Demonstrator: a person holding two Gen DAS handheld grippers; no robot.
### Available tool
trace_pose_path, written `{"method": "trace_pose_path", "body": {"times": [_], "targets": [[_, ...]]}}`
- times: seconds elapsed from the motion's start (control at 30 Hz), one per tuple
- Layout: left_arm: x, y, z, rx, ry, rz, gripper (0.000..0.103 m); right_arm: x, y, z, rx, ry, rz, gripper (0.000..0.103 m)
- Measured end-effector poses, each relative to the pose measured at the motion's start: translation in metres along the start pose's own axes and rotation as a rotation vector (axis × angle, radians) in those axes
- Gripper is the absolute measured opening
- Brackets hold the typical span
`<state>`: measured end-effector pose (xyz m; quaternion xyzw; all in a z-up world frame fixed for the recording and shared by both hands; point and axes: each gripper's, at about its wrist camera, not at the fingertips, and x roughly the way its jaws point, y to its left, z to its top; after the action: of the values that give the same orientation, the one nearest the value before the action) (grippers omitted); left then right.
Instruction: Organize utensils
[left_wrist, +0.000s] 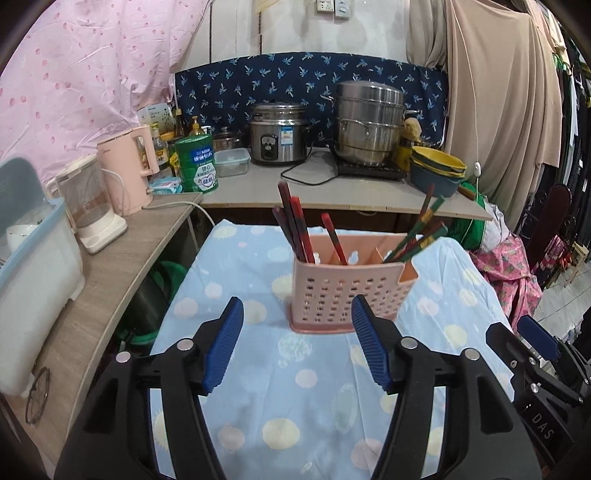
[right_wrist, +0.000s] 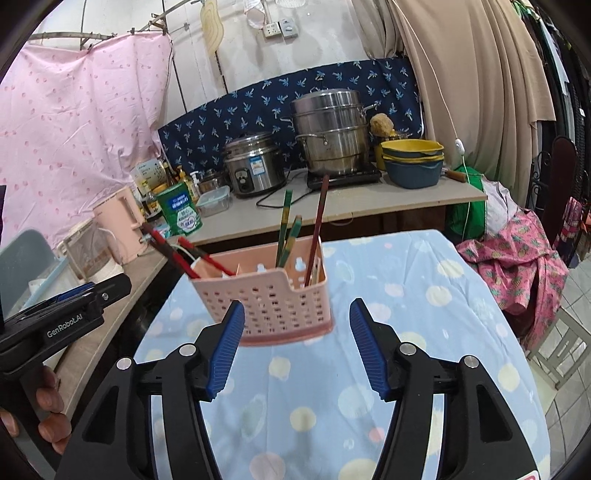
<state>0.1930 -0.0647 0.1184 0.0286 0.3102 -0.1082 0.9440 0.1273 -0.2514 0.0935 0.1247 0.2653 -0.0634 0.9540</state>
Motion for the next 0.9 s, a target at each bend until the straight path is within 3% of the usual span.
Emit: {"method": "trace_pose_path", "body": {"times": [0.1,0.17,0.27,0.47,0.9], "targets": [[-0.001,-0.004,-0.011,0.010,0.016,0.004,0.061,-0.004,0.002,-0.011,-0.007,0.018,0.002,0.060],[-0.003,-0.006,-0.018,0.012,0.023,0.010,0.071,-0.008,0.004,-0.017,-0.018,0.023,-0.002,0.062],[-0.006,-0.007,-0.027,0.015,0.021,0.021,0.077,-0.012,0.007,-0.023,-0.032,0.030,-0.009,0.064],[-0.008,-0.005,-0.038,0.008,0.040,0.028,0.083,-0.016,0.010,-0.031,-0.032,0.056,-0.015,0.064],[-0.004,0.000,-0.060,0.009,0.079,0.061,0.094,-0.014,0.016,-0.048,-0.062,0.101,-0.042,0.085]]}}
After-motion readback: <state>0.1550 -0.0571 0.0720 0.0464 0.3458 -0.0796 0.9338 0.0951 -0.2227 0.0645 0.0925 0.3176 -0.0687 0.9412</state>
